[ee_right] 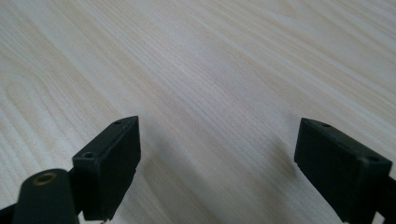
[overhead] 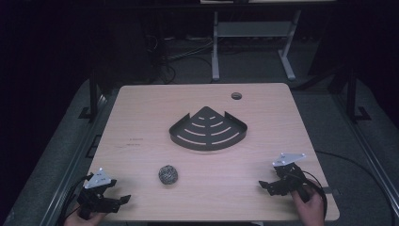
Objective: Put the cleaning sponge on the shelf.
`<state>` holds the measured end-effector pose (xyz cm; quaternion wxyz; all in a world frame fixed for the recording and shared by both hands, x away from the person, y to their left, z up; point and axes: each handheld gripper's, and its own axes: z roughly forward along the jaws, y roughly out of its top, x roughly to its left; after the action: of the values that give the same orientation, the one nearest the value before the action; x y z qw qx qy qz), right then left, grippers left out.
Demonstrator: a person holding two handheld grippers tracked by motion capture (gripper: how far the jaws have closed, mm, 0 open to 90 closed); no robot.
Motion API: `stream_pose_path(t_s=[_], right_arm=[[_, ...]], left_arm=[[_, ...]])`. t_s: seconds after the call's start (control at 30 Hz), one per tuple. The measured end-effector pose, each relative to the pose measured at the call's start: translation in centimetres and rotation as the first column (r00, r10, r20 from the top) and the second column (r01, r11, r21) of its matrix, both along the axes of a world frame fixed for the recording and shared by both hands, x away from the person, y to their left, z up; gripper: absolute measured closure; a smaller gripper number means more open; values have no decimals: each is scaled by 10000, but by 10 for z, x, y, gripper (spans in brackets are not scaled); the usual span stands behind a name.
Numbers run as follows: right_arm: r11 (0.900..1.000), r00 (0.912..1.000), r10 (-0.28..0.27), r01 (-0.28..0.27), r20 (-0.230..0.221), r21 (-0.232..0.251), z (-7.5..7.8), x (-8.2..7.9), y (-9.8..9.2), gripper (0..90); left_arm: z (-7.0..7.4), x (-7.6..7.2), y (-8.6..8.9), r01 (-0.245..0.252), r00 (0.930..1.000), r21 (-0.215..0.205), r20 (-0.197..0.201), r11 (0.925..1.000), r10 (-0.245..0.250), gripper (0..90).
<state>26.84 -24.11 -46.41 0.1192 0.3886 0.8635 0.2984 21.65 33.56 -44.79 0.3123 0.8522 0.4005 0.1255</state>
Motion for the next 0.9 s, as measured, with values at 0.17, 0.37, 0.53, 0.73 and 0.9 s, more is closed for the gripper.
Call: stream_pose_path(t_s=[0.17,0.37,0.53,0.73,0.9], right_arm=[[10000,10000,77,-77,26,-41,0,-1,1,141],[10000,9999,35,-34,149,-63,3,2,3,141],[9998,9999,143,-143,34,-105,1,3,5,141],[9998,9999,157,-157,26,-113,1,3,6,141],[9996,9997,237,-237,-4,-160,0,2,6,141]], left_arm=[[0,2,-1,49,10000,-72,-5,10000,-49,177],[-2,5,-4,148,9997,-125,-166,9998,-150,177],[-2,6,-6,163,9997,-167,-156,9997,-165,177],[-1,8,-10,281,9995,-181,-148,9994,-283,177],[2,10,-13,319,9995,-214,-81,9993,-321,177]])
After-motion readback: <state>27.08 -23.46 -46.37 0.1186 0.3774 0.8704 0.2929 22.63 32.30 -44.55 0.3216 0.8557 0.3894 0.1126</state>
